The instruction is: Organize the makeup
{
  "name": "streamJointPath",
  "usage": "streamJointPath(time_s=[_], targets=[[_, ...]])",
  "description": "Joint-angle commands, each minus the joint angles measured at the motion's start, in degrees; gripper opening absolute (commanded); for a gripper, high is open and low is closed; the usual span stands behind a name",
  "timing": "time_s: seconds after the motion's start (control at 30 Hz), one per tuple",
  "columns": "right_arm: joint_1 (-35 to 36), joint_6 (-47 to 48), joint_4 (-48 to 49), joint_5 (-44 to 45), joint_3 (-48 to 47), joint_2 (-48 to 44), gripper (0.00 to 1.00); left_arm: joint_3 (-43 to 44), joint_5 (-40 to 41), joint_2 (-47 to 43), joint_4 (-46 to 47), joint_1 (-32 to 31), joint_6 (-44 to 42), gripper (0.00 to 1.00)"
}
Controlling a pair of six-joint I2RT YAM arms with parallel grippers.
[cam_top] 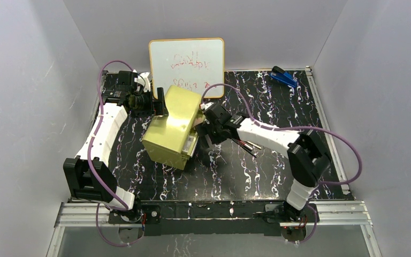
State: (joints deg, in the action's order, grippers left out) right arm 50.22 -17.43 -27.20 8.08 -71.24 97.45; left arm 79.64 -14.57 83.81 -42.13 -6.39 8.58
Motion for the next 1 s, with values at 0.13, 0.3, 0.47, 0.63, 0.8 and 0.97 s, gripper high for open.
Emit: streamJointPath(time_s=[0.13,0.3,0.47,0.63,0.8,0.97], targets=[[0.05,-0.02,7.03,-3.89,-13.20,7.00,0.99,-1.21,2.26,-0.75,-3.23,-0.02,-1.46,0.98],[0.14,-4.06,13.97,-4.38,-10.18,5.53,0.99,-1.43,2.26,-0.75,-3.05,-0.02,-1.46,0.98],[-0.49,-9.76,40.03,-12.10,11.29,-2.24,0.99,-1.79,1.95,-0.58,-2.66,-0.02,-1.39,0.98],[-2.26,-19.42,57.59,-17.36,24.71,-4.17,0.91,-1.58,1.48,-0.08,-2.57,-0.02,-1.27,0.98],[-3.15,-30.21,77.59,-17.89,34.33,-3.07,0.75,-0.31,0.97,0.71,-3.18,-0.02,-1.20,0.98],[-4.25,-37.75,91.36,-17.43,37.07,1.86,0.71,0.68,1.04,1.09,-3.81,-0.02,-1.12,0.98]])
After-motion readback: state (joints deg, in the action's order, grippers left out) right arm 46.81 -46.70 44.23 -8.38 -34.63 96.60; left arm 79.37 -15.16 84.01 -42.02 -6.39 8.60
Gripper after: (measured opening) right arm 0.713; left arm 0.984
